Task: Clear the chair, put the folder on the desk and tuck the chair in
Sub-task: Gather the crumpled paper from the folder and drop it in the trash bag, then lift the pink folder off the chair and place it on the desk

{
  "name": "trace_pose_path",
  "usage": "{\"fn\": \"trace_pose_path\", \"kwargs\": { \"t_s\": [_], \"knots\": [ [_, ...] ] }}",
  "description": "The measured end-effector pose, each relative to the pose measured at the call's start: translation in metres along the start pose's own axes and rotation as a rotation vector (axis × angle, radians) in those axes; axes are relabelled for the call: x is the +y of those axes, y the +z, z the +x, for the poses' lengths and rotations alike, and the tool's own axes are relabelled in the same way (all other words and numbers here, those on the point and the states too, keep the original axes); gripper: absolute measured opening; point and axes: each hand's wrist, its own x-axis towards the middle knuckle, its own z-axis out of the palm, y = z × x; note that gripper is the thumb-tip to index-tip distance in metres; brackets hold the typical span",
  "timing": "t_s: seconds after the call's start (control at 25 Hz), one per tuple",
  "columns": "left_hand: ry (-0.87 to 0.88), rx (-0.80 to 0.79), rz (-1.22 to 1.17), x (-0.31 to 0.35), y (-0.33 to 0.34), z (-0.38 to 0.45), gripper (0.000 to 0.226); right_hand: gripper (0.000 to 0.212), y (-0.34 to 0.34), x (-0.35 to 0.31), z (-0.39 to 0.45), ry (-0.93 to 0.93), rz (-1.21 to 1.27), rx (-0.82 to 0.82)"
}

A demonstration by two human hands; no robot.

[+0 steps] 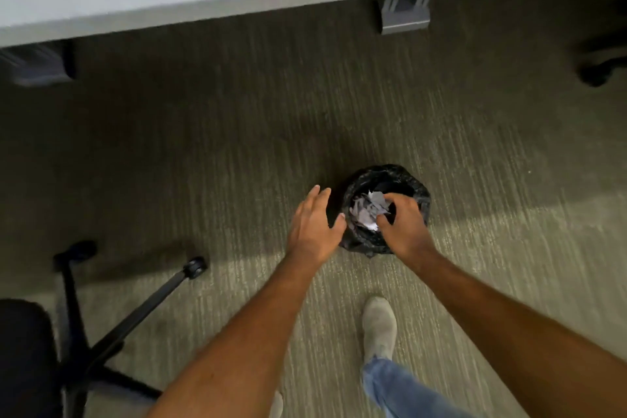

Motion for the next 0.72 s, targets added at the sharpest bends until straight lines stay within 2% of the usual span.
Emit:
{"fn": "trace_pose_path", "kwargs": {
  "t_s": [0.16,0.36,0.72],
  "knots": [
    [0.034,0.133,0.098,-0.029,-0.076,-0.061,0.068,0.051,0.006,-0.079,-0.053,-0.126,-0.053,0.027],
    [0.002,0.231,0.169,-0.088,-0.165,-0.14,0.069,0.051,0.03,-0.171,-0.12,-0.309,-0.159,-0.039],
    [-0.154,0.281,0.197,-0.174,-0.313,-0.322,0.071,0.053,0.067,-0.346,-0.281,-0.437,-0.203,-0.161]
  ]
}}
